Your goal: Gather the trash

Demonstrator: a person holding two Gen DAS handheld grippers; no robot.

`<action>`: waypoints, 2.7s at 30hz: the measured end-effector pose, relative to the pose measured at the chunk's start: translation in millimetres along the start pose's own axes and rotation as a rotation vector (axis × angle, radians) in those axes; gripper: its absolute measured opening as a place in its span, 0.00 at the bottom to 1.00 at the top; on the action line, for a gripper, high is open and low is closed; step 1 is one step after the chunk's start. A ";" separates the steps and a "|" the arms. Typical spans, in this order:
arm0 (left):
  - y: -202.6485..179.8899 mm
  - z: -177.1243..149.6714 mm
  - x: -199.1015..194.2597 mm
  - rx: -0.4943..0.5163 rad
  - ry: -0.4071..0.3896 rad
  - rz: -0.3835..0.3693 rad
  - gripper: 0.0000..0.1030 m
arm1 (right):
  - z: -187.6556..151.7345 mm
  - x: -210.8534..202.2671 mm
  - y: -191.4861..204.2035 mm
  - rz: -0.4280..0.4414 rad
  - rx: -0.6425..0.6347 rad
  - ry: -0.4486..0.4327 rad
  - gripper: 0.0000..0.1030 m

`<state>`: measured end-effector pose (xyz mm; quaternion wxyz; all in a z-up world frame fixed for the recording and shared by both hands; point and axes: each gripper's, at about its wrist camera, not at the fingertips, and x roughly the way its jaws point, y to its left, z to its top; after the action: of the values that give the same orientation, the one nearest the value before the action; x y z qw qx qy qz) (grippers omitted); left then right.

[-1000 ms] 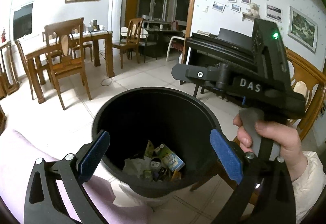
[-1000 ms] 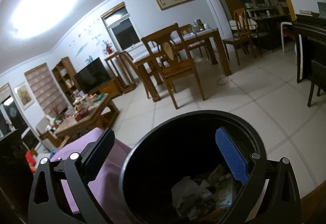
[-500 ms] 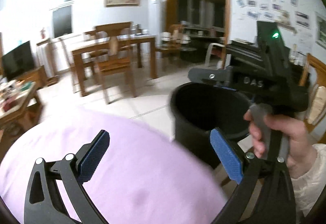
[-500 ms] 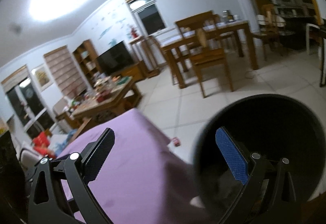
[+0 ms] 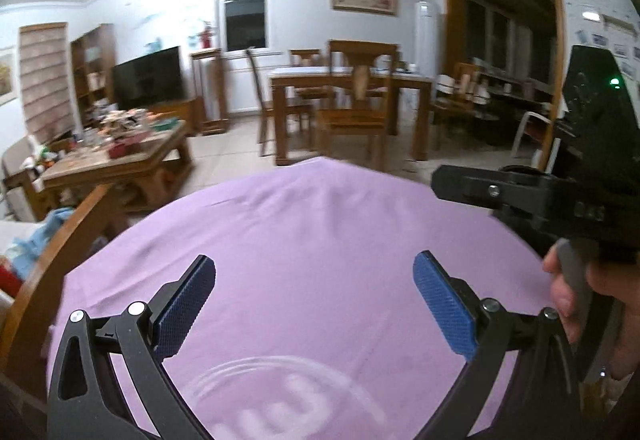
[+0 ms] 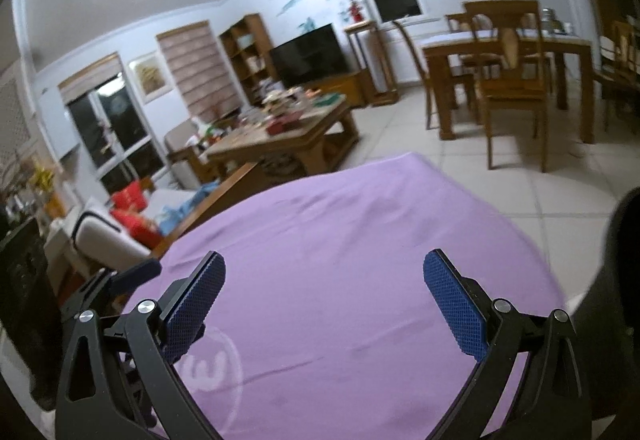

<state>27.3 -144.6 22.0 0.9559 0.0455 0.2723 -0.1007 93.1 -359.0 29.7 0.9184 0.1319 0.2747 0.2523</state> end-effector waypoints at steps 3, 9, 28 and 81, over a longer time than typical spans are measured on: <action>22.9 -3.5 0.2 -0.052 0.004 0.027 0.95 | -1.1 17.1 16.4 0.006 -0.013 0.020 0.95; 42.3 -8.8 -0.8 -0.103 -0.005 0.060 0.95 | -7.9 38.7 26.7 -0.029 -0.046 0.020 0.95; 58.9 -16.1 1.4 -0.117 0.035 0.213 0.95 | -16.5 45.2 4.8 -0.063 -0.093 -0.013 0.95; 75.3 -21.8 -5.7 -0.199 0.070 0.279 0.95 | -15.9 41.3 2.2 -0.041 -0.071 0.019 0.95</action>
<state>27.8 -67.2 8.9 0.9503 -0.0086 0.3050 0.0623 113.0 -333.4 -0.5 0.9248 0.0910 0.2769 0.2444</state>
